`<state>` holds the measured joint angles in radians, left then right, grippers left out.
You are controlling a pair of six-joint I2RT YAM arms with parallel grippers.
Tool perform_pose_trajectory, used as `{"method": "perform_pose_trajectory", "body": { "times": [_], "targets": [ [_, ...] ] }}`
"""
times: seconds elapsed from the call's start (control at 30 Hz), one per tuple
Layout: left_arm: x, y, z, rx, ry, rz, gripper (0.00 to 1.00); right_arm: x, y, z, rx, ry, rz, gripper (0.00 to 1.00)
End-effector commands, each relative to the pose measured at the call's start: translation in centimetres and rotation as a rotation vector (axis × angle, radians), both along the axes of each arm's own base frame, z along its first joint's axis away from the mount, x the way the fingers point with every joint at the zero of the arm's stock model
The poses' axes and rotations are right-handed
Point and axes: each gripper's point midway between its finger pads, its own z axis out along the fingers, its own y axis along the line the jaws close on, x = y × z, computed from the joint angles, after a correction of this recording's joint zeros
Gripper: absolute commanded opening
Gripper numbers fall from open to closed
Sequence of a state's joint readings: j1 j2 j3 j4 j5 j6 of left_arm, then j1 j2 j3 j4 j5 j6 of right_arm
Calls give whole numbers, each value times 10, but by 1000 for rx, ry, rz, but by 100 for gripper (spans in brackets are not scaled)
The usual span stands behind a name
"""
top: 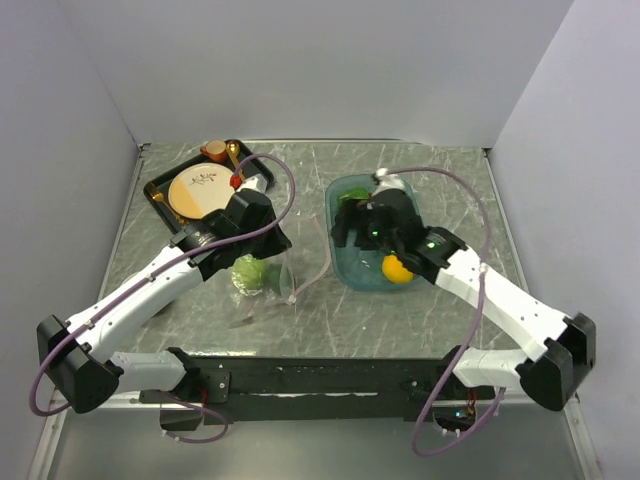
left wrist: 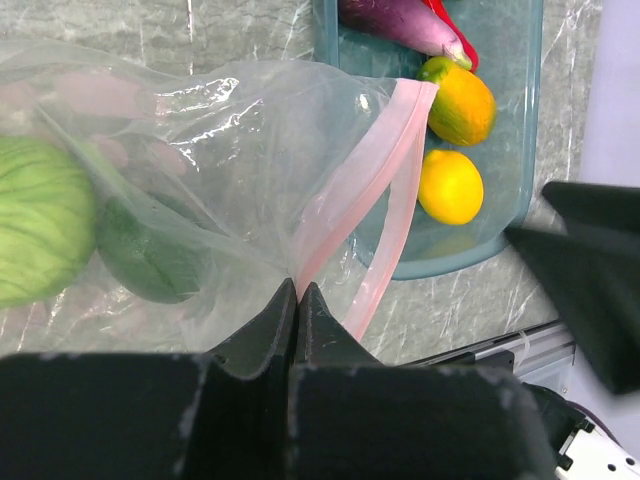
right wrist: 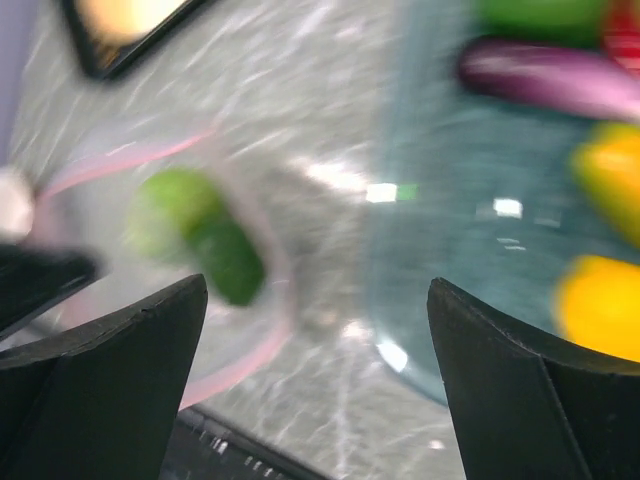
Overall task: Place the food in the zip-top bag and seal the zipper
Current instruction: Place the fake fruit in the zipper food storage bag, then pick up the fake fruit from the bin.
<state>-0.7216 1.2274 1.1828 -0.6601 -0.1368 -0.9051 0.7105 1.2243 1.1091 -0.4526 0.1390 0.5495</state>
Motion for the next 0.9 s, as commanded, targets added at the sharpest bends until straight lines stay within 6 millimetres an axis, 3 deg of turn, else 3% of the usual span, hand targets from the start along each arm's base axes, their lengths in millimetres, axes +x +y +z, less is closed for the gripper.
{"method": "perform_pose_trajectory", "body": {
  "times": [0.0,0.17,0.4,0.67,0.87],
  "targets": [
    [4,-4,24,-37,-57,-2,2,2,-69,-47,-139,107,-224,98],
    [3,-4,21,-42,-55,-6,1,-9,-104,-90,-254,219,-276,98],
    [2,0,19,-33,-56,2,1,-13,-121,-129,-338,312,-306,98],
    [0,1,22,-42,-67,2,1,5,-135,-145,-442,337,-351,99],
    [-1,0,22,-48,-69,-6,1,18,-133,-157,-471,349,-334,99]
  ]
}}
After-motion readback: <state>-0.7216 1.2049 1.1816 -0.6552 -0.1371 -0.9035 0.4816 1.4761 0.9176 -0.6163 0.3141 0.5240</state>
